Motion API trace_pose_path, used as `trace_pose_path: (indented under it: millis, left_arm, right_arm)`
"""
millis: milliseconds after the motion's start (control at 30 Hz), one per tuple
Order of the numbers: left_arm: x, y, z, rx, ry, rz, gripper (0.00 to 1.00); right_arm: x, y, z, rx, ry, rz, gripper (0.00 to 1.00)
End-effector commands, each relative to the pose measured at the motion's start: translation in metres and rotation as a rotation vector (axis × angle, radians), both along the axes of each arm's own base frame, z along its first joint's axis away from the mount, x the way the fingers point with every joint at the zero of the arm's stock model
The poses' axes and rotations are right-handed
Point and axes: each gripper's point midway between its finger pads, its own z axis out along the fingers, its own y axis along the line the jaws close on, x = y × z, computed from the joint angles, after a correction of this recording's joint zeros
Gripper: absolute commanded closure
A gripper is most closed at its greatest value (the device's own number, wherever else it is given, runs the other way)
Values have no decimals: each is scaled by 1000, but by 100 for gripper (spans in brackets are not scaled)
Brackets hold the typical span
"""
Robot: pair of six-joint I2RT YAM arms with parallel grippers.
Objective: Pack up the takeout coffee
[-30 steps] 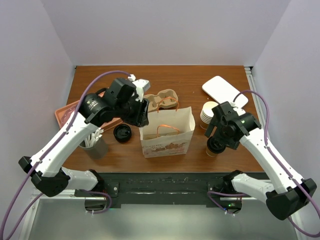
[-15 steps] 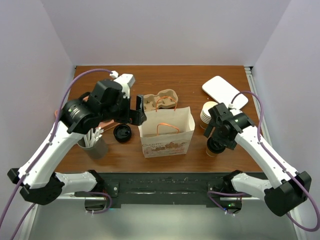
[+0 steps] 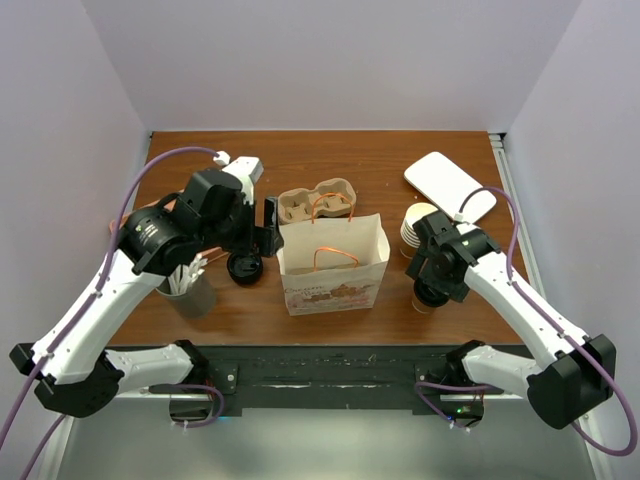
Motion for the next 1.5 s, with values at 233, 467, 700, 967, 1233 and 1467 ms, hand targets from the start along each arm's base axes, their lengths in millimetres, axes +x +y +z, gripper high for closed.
trace_pose_path:
  millis: [233,467,700,967,1233,1467]
  left_arm:
    - [2,6,8,-40,-47,45,19]
    - [-8,-5,27,-127,-101,-53,27]
    - [-12,-5,15,-102,-32,-45,28]
    - [-4,-12,6,-113,11,5,29]
    - [0,-16,8,-105,20,5,29]
    - [2,-18,7,-117,29,19,30]
  right_arm:
    - [9,-6,-2,-7,-77,-58,14]
    - [7,-10,-6,-26,-74,-65,16]
    - [9,-13,-4,-32,-101,-63,20]
    - [10,-14,-7,-41,-105,-53,24]
    - [9,-16,-7,-47,-110,-57,17]
    - [11,-14,-10,-43,-111,-39,26]
